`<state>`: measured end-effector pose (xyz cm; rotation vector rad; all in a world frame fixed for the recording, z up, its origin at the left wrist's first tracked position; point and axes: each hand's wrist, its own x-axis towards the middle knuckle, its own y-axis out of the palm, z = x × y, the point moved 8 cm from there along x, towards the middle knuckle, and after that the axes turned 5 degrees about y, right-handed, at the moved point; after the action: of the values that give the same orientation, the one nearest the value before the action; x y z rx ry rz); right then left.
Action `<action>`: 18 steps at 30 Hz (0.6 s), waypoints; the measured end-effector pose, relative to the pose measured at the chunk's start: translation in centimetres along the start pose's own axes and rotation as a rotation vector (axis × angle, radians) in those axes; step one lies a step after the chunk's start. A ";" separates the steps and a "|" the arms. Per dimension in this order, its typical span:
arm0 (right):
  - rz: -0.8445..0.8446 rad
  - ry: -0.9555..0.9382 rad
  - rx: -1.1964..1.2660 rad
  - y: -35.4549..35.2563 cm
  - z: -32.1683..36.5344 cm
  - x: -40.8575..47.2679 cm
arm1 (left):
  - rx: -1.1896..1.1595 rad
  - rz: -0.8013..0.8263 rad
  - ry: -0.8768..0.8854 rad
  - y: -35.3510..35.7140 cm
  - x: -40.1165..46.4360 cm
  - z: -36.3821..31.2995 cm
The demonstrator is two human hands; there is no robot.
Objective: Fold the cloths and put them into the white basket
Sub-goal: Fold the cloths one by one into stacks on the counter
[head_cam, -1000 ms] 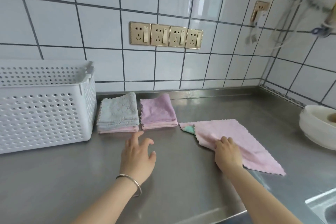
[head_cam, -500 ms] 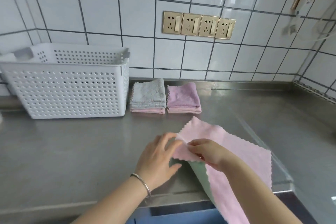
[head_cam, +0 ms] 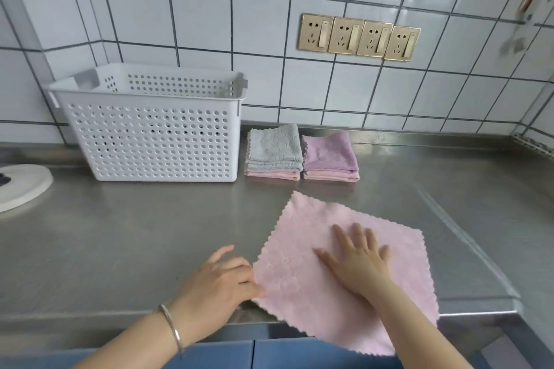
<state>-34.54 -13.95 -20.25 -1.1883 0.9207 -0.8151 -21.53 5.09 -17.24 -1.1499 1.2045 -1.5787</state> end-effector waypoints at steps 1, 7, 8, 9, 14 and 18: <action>0.008 -0.043 -0.011 0.3 1.1 0.2 | 0.012 0.000 0.000 -0.3 -0.7 0.2; 0.027 -0.235 -0.054 1.7 9.0 1.1 | 0.034 0.037 -0.097 -1.5 -5.2 2.7; 0.018 -0.255 -0.062 1.7 10.0 1.4 | 0.015 0.038 -0.121 -1.7 -5.8 3.0; 0.013 -0.272 -0.069 1.8 10.8 1.6 | -0.007 0.034 -0.137 -1.6 -6.2 3.4; 0.002 -0.347 -0.057 1.8 12.7 1.8 | -0.210 0.036 -0.208 -1.2 -6.7 4.7; -0.044 -0.447 0.046 0.7 12.5 0.4 | -0.317 0.048 -0.256 0.5 -6.1 5.8</action>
<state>-23.01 -9.20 -19.51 -1.2859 0.5077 -0.5665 -14.41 9.49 -18.11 -1.4637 1.3265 -1.1877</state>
